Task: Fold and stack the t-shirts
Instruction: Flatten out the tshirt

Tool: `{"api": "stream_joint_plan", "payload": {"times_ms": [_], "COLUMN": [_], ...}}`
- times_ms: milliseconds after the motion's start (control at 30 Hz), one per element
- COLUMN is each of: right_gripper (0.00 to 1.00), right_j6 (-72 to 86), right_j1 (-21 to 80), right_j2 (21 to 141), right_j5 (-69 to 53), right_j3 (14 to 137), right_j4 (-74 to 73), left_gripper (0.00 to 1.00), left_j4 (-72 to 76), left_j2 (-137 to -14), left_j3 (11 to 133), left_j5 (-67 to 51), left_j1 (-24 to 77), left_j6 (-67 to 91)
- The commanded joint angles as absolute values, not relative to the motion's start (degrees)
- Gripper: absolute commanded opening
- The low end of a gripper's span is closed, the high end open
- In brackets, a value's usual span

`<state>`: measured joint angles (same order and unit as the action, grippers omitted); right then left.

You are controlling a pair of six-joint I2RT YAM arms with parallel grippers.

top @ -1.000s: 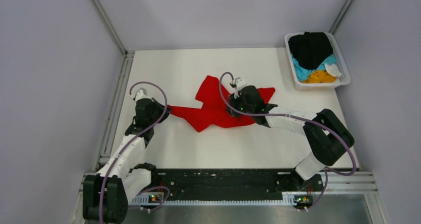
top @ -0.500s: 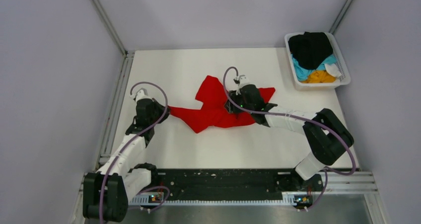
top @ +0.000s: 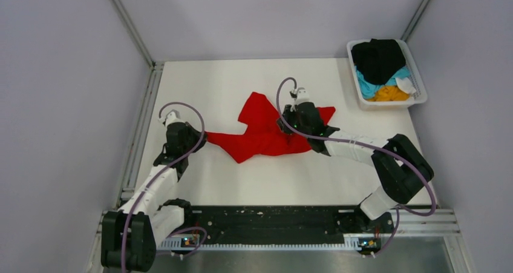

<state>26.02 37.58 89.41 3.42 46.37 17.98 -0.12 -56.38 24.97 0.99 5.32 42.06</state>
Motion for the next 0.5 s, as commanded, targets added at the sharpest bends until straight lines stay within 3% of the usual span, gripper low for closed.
{"api": "stream_joint_plan", "payload": {"times_ms": [0, 133, 333, 467], "right_gripper": [0.00, 0.00, 0.00, 0.00], "right_j6": [24.78, 22.67, 15.91, 13.74], "right_j1": [37.07, 37.09, 37.07, 37.09], "right_j2": [90.80, 86.22, 66.59, 55.78], "right_j5": [4.47, 6.88, 21.73, 22.93], "right_j3": [47.23, 46.75, 53.18, 59.88], "right_j4": [19.25, 17.57, 4.97, -2.21], "left_gripper": [0.00, 0.00, 0.00, 0.00], "left_j4": [1.51, -4.21, -11.13, -16.17], "left_j2": [-54.70, -52.21, -43.32, -35.41], "left_j3": [25.34, 28.66, 38.99, 46.81], "left_j5": [2.72, 5.37, 6.86, 7.56], "left_j1": [5.10, 5.10, 5.10, 5.10], "left_j6": [41.42, 41.71, 41.41, 39.92]}}
